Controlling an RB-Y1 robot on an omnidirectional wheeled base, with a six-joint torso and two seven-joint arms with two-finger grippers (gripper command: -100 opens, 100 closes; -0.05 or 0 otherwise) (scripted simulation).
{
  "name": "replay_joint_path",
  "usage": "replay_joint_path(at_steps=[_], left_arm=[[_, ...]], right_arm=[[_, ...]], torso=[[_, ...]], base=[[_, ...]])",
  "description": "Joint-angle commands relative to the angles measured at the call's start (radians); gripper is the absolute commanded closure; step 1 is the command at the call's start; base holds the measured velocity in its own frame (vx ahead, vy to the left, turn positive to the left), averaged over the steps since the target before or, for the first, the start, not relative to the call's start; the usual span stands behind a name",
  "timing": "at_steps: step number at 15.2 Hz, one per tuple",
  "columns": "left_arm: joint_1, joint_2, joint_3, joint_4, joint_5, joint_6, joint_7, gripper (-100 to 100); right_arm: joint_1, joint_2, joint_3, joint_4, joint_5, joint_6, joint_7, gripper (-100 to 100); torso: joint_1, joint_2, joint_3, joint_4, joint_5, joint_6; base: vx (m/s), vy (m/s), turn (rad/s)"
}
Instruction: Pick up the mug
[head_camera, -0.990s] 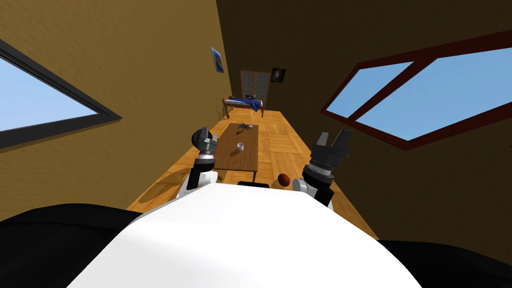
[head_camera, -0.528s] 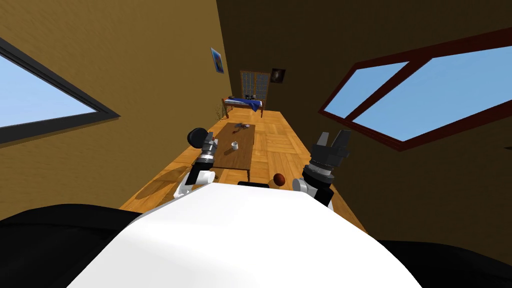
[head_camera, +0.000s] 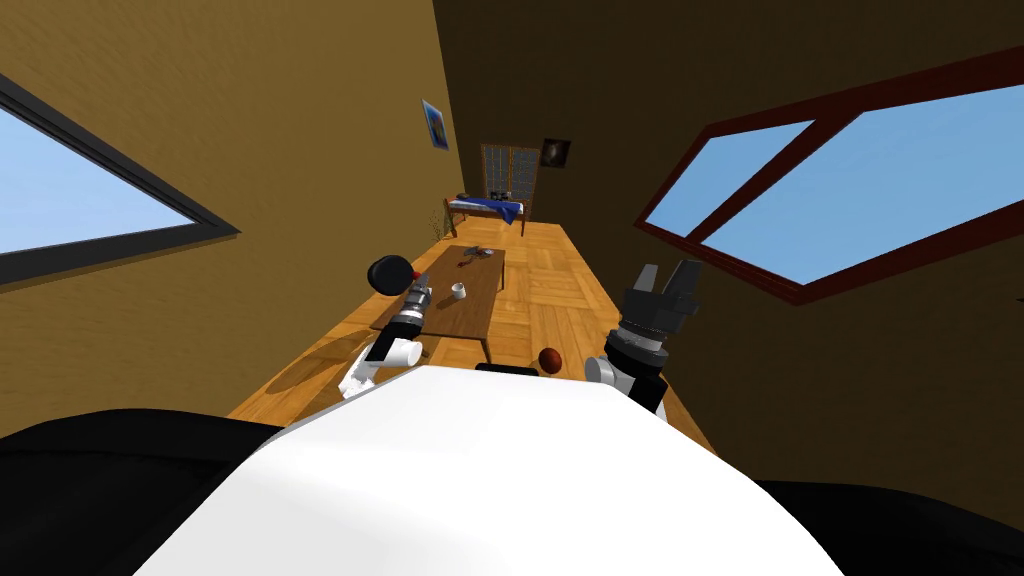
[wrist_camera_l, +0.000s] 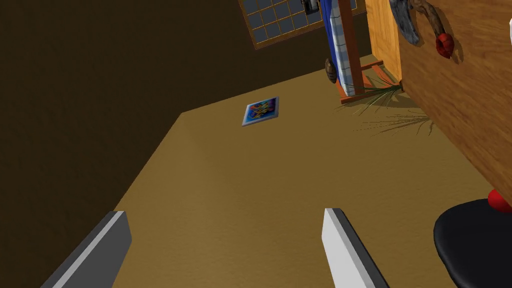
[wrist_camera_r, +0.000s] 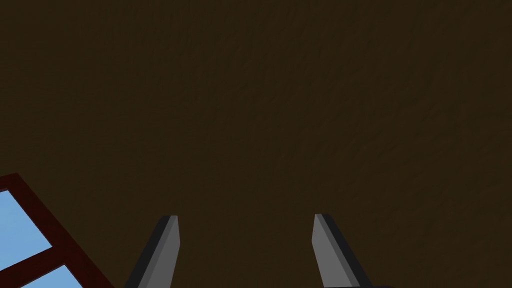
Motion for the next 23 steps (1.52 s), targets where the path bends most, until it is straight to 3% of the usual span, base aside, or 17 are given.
replay_joint_path(at_steps=[1, 4, 5, 7, 8, 10, 13, 14, 23], left_arm=[[-0.006, 0.024, 0.017, 0.032, 0.021, 0.05, -0.032, -100], [-0.014, 0.045, 0.031, 0.065, 0.04, 0.111, -0.061, -100], [-0.021, 0.065, 0.046, 0.099, 0.06, 0.134, -0.09, -100], [-0.021, 0.065, 0.046, 0.099, 0.06, 0.159, -0.09, -100], [-0.029, 0.085, 0.062, 0.134, 0.08, 0.195, -0.119, -100], [-0.029, 0.085, 0.062, 0.134, 0.08, 0.209, -0.119, -100], [-0.044, 0.125, 0.093, 0.203, 0.121, 0.285, -0.18, -100], [-0.044, 0.125, 0.093, 0.205, 0.121, 0.308, -0.18, -100], [-0.067, 0.18, 0.141, 0.314, 0.184, 0.463, -0.273, -100]], right_arm=[[0.0, 0.0, 0.0, 0.0, 0.0, 0.0, 0.0, 0], [0.0, 0.0, 0.0, 0.0, 0.0, 0.0, 0.0, 0], [0.0, 0.0, 0.0, 0.0, 0.0, 0.0, 0.0, 0], [0.0, 0.0, 0.0, 0.0, 0.0, 0.0, 0.0, 0], [0.0, 0.0, 0.0, 0.0, 0.0, 0.0, 0.0, 0], [0.0, 0.0, 0.0, 0.0, 0.0, 0.0, 0.0, 0], [0.0, 0.0, 0.0, 0.0, 0.0, 0.0, 0.0, 0], [0.0, 0.0, 0.0, 0.0, 0.0, 0.0, 0.0, 0], [0.0, 0.0, 0.0, 0.0, 0.0, 0.0, 0.0, 0]], torso=[[0.0, 0.0, 0.0, 0.0, 0.0, 0.0], [0.001, -0.001, 0.0, 0.0, 0.0, 0.0], [0.0, -0.001, -0.001, 0.0, 0.0, 0.0], [-0.002, -0.003, -0.002, -0.001, 0.0, 0.0], [0.0, -0.002, -0.001, 0.0, 0.0, 0.0], [0.005, -0.001, -0.001, 0.0, 0.001, 0.0], [0.006, 0.0, 0.0, 0.0, 0.002, 0.0], [0.005, -0.001, -0.001, 0.0, 0.001, 0.0], [0.009, -0.007, -0.004, -0.001, 0.002, 0.0]], base=[[0.034, -0.124, 0.03], [0.042, -0.16, 0.041], [0.079, -0.206, 0.039], [0.051, -0.17, 0.033], [0.046, -0.106, 0.044], [0.023, -0.074, 0.061], [0.037, -0.095, 0.085], [0.068, -0.134, 0.05], [0.122, -0.089, 0.006]])
